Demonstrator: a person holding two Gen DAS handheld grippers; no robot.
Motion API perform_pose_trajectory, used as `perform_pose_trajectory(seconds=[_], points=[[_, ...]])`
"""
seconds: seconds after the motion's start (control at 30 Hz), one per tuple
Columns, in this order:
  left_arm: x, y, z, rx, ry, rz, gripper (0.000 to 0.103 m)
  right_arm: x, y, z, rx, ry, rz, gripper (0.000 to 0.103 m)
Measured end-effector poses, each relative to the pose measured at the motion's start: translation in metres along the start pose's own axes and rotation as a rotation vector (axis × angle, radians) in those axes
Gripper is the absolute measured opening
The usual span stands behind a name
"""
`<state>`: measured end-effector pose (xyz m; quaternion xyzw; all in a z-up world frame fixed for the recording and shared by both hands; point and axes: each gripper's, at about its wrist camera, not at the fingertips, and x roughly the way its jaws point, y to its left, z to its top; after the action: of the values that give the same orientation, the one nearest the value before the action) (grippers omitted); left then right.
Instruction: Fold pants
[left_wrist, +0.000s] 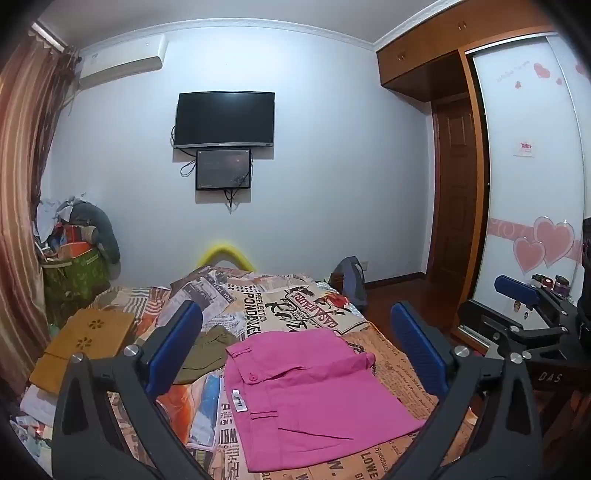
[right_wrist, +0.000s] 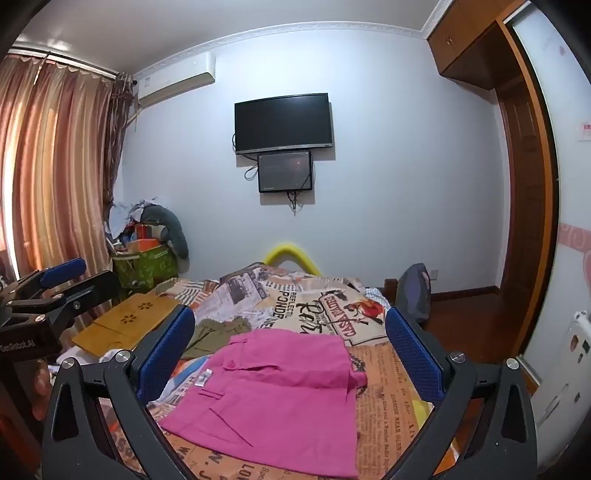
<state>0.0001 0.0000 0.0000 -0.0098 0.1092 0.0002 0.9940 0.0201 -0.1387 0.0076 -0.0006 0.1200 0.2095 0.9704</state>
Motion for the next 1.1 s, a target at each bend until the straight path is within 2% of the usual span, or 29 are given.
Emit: perform_pose_trajectory(seconds=[0.43, 1.1], points=[[0.005, -0.011, 0.003, 0.019, 0.015, 0.001, 0.103, 0.010, 0.003, -0.007, 0.003, 0.003, -0.002, 0.103], [0.009, 0.000, 0.002, 0.013, 0.025, 0.006, 0.103, 0.006, 0.006, -0.015, 0.014, 0.018, 0.005, 0.103]])
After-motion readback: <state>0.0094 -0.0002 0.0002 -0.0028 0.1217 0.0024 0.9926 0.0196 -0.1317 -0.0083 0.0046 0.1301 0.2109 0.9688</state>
